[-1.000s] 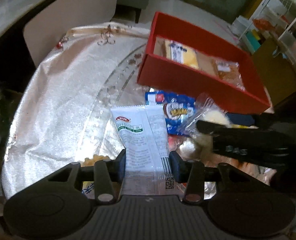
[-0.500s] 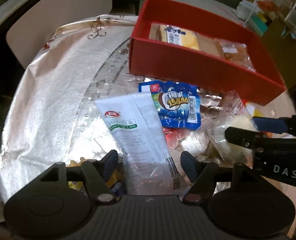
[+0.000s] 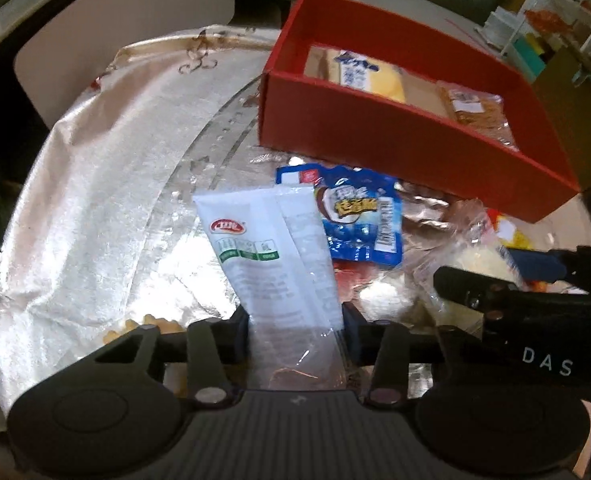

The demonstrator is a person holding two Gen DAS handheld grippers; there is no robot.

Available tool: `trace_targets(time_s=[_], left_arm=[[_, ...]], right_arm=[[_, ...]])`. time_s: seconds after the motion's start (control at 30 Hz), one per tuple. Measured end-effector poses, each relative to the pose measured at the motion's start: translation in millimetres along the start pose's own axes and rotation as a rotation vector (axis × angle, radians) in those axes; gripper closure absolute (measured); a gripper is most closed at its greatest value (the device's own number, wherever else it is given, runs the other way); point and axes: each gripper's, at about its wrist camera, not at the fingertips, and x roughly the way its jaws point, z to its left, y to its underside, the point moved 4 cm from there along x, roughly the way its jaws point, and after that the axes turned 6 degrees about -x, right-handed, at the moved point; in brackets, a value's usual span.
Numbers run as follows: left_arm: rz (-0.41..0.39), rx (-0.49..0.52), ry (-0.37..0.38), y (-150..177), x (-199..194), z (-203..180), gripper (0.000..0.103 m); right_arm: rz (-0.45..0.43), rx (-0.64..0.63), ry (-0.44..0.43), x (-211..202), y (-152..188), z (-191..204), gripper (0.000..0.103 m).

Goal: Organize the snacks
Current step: 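Lift the white sachet with the left tool while the right tool grasps the round cake, then carry the white sachet and the bagged round cake over the red box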

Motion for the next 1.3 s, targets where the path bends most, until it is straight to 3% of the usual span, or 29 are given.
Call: trace_targets(time_s=[0.37, 0.77, 1.3], left_arm=[[-0.131, 0.061, 0.046, -7.5, -43.2, -16.4, 0.065], [-0.198, 0.062, 0.097, -15.0, -70.8, -24.9, 0.065], [-0.352, 0.102, 0.074, -36.1, -93.6, -48.1, 0.065]], right_arm=[[-0.124, 0.097, -0.029, -51.9, -0.7, -11.7, 0.045], [-0.207, 0.126, -0.043, -78.8, -4.9, -18.6, 0.046], [-0.323, 0.155, -0.052, -111.9, -20.2, -30.3, 0.046]])
